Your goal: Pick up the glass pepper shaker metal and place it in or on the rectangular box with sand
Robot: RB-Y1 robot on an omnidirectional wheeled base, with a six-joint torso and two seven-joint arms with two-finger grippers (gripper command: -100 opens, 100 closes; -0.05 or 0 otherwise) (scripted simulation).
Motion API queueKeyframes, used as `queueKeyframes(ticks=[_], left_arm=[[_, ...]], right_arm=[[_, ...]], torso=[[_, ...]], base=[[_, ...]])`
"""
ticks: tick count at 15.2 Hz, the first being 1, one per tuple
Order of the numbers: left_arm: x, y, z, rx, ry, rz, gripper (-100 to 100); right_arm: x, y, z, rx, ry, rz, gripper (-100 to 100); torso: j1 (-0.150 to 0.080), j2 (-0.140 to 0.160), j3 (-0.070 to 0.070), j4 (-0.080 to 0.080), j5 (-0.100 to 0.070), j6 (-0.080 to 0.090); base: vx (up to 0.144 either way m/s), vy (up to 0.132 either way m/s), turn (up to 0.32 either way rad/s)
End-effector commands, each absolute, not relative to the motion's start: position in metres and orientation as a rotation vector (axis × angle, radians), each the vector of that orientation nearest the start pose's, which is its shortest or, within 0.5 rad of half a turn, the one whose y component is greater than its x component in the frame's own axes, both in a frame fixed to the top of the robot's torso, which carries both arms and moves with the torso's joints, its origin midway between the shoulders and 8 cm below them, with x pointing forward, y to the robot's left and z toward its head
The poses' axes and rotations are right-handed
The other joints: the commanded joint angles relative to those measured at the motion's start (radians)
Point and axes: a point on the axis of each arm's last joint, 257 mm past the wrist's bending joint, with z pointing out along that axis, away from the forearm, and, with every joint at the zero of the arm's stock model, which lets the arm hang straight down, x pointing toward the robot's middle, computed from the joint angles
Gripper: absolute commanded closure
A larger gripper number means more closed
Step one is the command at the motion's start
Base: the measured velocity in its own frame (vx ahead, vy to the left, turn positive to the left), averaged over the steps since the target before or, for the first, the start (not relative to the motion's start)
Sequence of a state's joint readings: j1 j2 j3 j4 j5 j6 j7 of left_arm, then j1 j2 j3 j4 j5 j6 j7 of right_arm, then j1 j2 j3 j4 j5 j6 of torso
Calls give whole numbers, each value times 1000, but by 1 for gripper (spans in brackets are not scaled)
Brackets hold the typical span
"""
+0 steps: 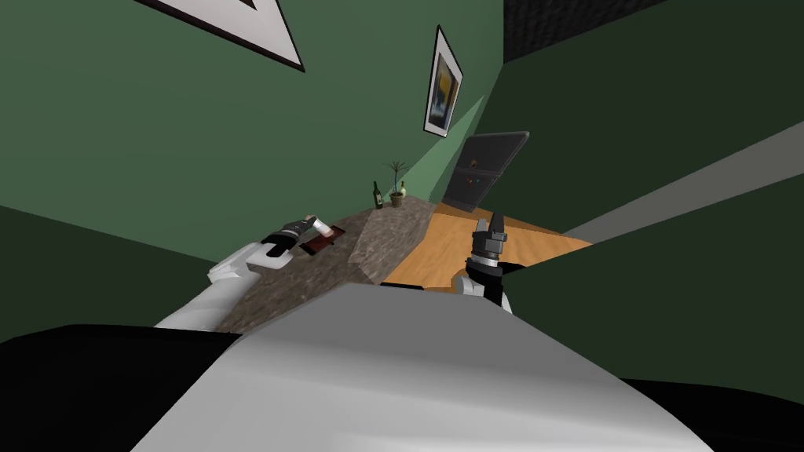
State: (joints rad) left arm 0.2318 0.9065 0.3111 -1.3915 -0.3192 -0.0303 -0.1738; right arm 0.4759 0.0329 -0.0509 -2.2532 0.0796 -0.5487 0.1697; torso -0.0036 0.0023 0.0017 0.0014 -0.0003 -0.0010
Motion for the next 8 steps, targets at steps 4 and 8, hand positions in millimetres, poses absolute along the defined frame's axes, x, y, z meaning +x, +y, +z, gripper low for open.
queueKeyframes(ticks=[4, 8], left_arm=[[436, 668, -126, -434, 1583, 186, -100], [436, 668, -126, -434, 1583, 186, -100]], right_arm=[[341, -286, 29, 529, 639, 1060, 0], [341, -286, 29, 529, 639, 1060, 0]], torso=[[0, 0, 0, 0, 0, 0], [2, -2, -1, 0, 1, 0]], base=[[-14, -19, -25], [0, 0, 0]])
